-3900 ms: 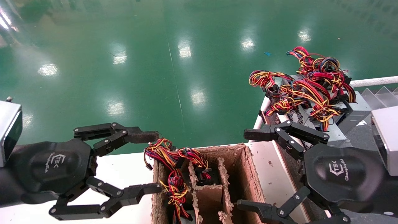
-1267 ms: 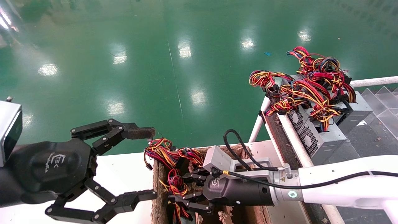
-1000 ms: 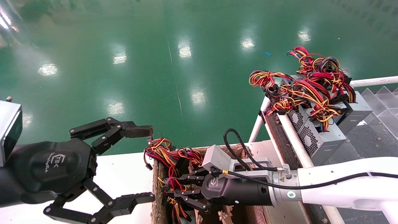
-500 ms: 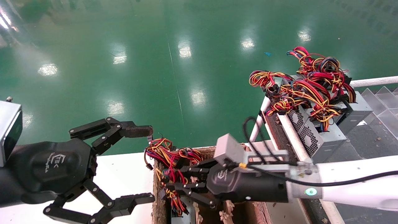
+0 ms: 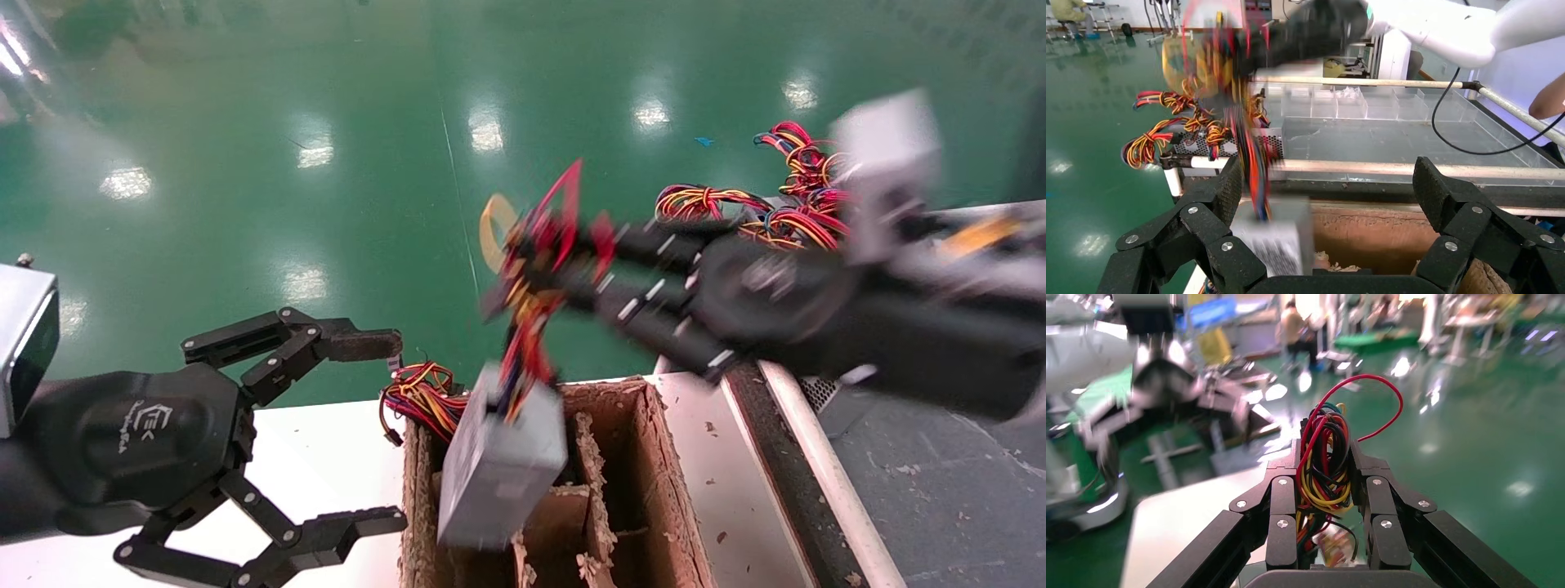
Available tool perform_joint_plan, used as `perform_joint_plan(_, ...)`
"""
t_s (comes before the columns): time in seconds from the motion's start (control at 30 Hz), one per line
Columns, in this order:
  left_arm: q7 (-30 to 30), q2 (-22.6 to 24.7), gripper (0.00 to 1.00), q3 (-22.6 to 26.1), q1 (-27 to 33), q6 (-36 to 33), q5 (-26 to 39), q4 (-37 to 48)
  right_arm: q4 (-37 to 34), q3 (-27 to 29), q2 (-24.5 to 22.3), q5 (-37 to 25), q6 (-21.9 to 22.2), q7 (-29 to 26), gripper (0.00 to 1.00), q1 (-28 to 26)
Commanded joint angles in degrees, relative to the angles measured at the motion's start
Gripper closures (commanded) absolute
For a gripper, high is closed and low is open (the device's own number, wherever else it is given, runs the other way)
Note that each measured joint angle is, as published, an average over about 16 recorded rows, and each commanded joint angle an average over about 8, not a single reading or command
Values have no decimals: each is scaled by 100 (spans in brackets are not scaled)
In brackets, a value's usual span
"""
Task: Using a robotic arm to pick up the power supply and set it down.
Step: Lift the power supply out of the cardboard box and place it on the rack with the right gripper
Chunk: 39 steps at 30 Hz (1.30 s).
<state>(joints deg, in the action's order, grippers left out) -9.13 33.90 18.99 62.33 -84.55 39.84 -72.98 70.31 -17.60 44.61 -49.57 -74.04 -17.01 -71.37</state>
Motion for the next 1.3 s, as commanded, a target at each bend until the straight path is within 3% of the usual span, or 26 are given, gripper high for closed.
perform_joint_plan(0.03,0,0,0,0,0,0,0,0,124,214,-198,218,29,-33,100,-46)
perform_joint_plan(0.3,1,-1,0,1,0,1,-1,0,-74,794,-969,288,331,-57,100,-816)
perform_joint_plan(0.7,1,-1,0,3,1,1,-2,0,-835,983,-2142,-636,777,15,100,-1759)
perform_joint_plan(1.0,2,-2,0,4,1,2,-3,0,-1355,883,-3010,-1115,415,53,100,-1737)
perform_joint_plan(1.3,3,-2,0,5,1,2,-4,0,-1937,769,-3636,-962,-416,160,100,-1097)
